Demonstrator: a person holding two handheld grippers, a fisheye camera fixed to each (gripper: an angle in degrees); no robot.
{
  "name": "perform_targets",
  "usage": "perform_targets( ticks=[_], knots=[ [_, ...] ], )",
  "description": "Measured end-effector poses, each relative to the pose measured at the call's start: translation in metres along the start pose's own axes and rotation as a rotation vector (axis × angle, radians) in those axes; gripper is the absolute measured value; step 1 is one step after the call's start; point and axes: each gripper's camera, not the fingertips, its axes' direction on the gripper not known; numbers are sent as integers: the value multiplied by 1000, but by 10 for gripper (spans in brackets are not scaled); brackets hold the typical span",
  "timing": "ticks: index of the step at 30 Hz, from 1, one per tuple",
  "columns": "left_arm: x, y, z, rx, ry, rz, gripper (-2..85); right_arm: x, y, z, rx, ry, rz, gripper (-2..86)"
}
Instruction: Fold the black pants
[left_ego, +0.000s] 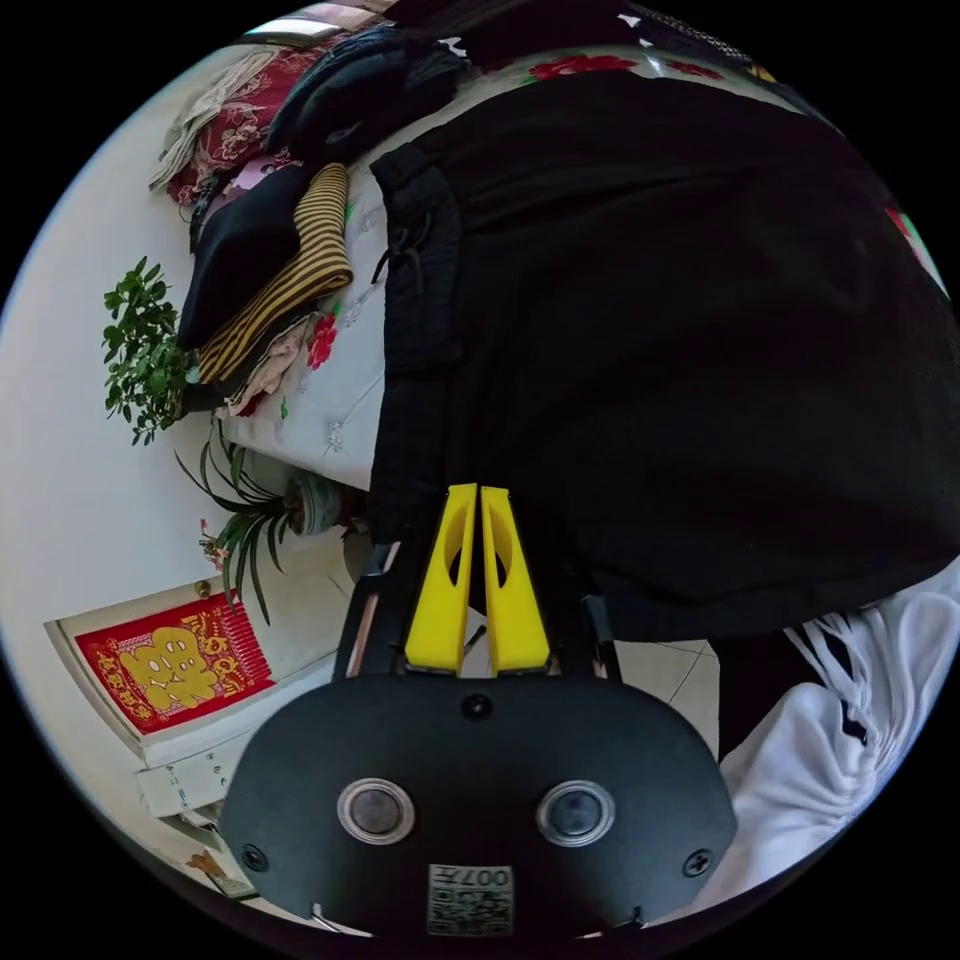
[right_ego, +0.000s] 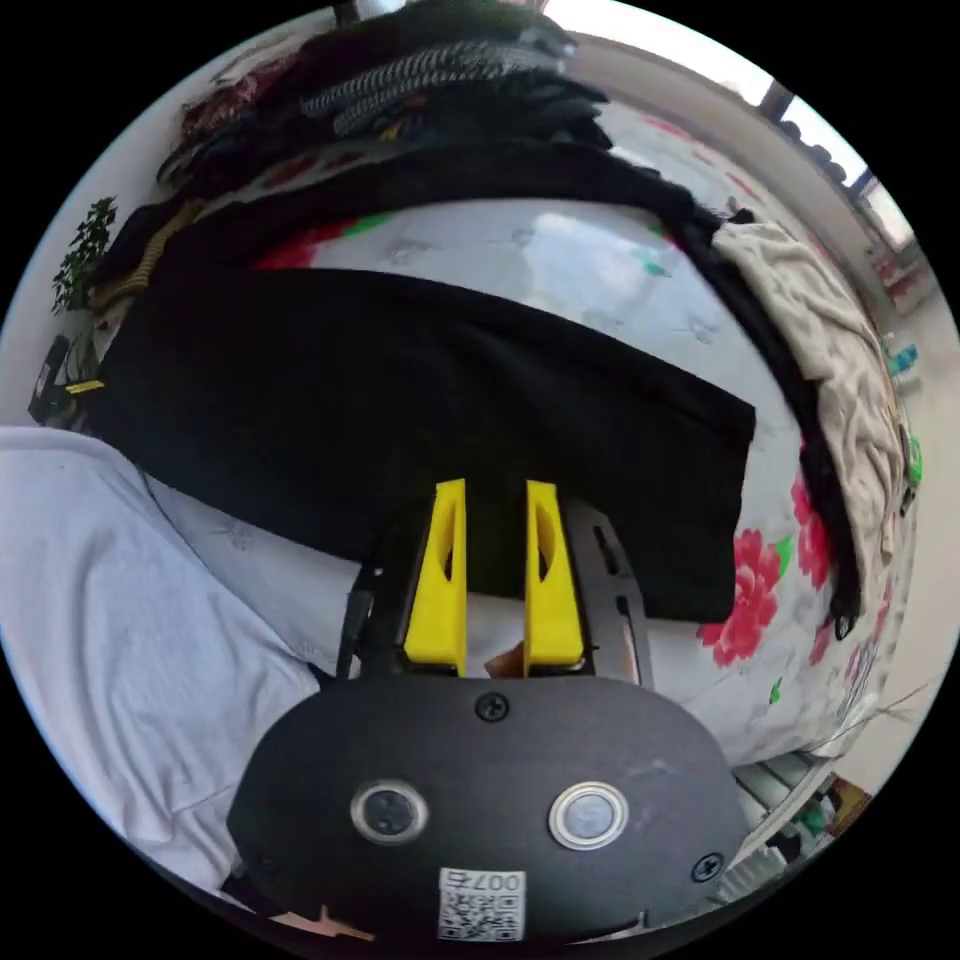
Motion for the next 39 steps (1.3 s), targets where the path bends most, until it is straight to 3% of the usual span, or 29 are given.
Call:
perform_targets(
  ticks=[2, 4, 8, 12, 15, 20, 25, 29, 31, 34, 35, 39],
  knots=[
    [-8, 1, -5, 10, 28, 13, -10, 10, 21, 2, -15, 18, 69, 42],
    [-25, 6, -17, 53, 161, 64, -10, 42, 23, -7, -48, -117, 178, 45],
    [-76, 14, -45, 147, 269, 97, -10, 87, 1, -59, 191, -197, 314, 57],
    [-145, -3, -70, 283, 343, -56, -9, 105, -92, -84, 328, -257, 316, 69],
    [-149, -45, -67, 298, 368, -70, -9, 94, -183, -86, 367, -277, 268, 72],
    [-110, -131, -51, 241, 307, -5, -10, 65, -314, -57, 279, -282, 225, 72],
    [-82, -198, -21, 112, 314, 2, -10, 66, -373, 26, 2, -243, 290, 61],
    [-69, -210, -26, 113, 242, 72, -10, 88, -363, -2, 103, -306, 265, 38],
    [-62, -208, -32, 134, 199, 117, -10, 97, -305, -76, 442, -377, 212, 31],
    [-56, -202, -38, 171, 179, 115, -10, 84, -196, -125, 647, -351, 202, 36],
    [-55, -202, -39, 175, 178, 113, -10, 82, -177, -122, 633, -337, 231, 39],
    [-57, -200, -49, 191, 230, 128, -9, 101, -73, -36, 246, -421, 556, 60]
  ],
)
